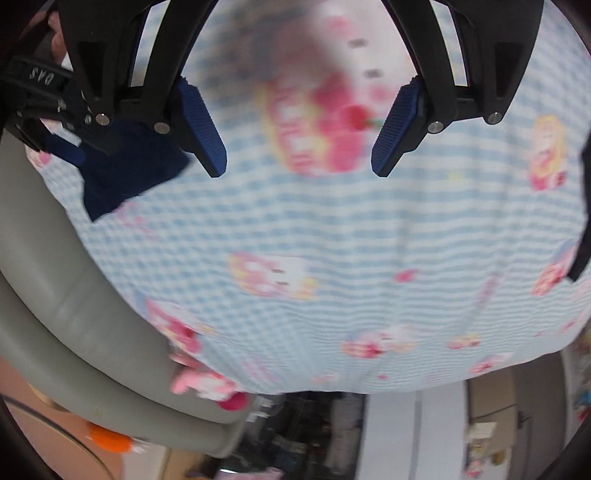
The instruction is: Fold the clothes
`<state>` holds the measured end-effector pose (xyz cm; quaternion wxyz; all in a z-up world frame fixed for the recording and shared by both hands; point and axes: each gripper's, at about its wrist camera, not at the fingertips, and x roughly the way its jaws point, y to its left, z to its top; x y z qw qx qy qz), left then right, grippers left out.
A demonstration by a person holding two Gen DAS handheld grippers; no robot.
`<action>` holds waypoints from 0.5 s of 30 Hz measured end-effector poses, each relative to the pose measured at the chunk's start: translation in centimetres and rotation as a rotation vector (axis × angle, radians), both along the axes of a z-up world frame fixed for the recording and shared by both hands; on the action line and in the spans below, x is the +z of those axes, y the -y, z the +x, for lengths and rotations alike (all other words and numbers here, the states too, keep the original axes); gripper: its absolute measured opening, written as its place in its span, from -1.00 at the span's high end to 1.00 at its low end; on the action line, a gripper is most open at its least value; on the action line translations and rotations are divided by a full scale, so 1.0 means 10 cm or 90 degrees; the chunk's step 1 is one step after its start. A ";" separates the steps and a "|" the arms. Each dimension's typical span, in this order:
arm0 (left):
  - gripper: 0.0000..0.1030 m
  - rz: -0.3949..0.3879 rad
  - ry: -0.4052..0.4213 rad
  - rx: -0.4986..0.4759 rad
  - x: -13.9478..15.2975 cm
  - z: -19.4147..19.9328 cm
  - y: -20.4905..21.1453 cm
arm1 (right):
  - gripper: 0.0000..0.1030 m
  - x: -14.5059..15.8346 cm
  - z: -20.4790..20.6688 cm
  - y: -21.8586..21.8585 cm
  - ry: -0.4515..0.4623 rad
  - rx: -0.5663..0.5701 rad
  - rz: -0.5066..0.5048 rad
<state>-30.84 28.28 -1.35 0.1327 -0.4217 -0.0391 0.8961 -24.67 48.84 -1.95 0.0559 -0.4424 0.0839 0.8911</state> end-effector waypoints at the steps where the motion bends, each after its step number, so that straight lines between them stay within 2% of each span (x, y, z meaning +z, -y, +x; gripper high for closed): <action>1: -0.63 -0.003 0.002 0.012 0.01 0.01 0.17 | -0.82 0.02 0.01 0.16 0.000 0.007 0.008; 4: -0.66 -0.019 0.014 0.037 0.00 0.10 0.68 | -0.92 0.09 0.07 0.63 -0.007 0.032 0.031; 7: -0.68 -0.035 0.021 0.054 -0.01 0.24 1.10 | -0.94 0.17 0.16 1.02 -0.011 0.062 0.033; 10: -0.69 -0.033 0.015 0.075 0.05 0.46 1.56 | -0.94 0.25 0.28 1.37 -0.016 0.087 0.042; 15: -0.70 -0.051 -0.014 0.068 0.21 0.88 2.02 | -0.94 0.39 0.57 1.85 -0.024 0.121 0.078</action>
